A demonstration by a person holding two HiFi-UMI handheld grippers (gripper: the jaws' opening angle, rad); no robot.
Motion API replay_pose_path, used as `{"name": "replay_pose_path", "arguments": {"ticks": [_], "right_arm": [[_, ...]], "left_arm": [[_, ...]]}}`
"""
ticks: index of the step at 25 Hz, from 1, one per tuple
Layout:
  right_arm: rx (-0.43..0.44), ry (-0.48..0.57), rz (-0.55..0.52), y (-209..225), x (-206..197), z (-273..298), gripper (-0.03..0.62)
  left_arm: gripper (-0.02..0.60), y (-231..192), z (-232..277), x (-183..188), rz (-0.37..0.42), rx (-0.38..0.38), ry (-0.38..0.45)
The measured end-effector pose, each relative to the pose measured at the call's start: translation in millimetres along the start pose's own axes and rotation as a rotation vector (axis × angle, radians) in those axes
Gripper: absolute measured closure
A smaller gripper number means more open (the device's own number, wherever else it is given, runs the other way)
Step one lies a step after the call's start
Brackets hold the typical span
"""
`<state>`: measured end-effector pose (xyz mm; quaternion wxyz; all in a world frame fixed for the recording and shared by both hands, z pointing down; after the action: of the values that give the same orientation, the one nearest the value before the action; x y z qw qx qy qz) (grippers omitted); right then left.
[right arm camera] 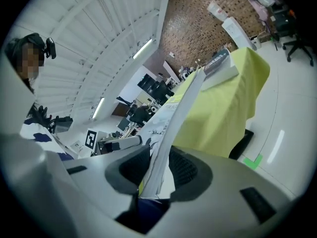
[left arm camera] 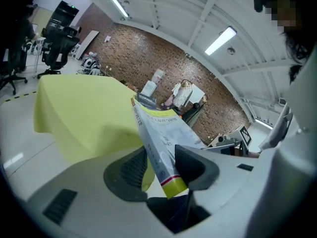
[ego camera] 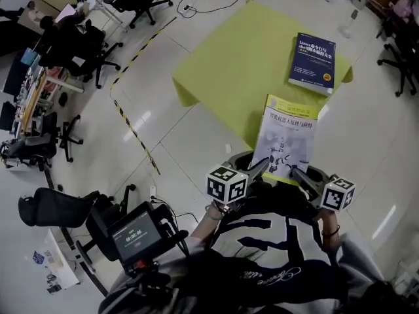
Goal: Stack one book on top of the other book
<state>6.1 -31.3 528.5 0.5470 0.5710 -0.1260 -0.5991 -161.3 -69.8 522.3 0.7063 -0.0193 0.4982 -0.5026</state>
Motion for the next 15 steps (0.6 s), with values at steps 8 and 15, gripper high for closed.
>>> {"name": "replay_pose_path", "arguments": {"ticks": [8,15], "right_arm": [[-0.039,0.075,-0.093,12,85,-12,0.487],[-0.042,0.037,-0.165,76,172,-19,0.484]], "left_arm": [[0.402,10,45,78,0.065,-0.047,0.056],[0.402,8,130,133,0.045,-0.005,0.088]]}}
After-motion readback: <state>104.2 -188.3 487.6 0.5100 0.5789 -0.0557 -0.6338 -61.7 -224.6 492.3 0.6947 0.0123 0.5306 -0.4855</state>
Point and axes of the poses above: the fingertips, and each gripper's own axes: z forward along the fingers, y to its right, x out of its top, the point moved 4 cm from there along -z, backward along the fingers, and after that the axes turned 3 degrees about x, right-handed, at the moved point
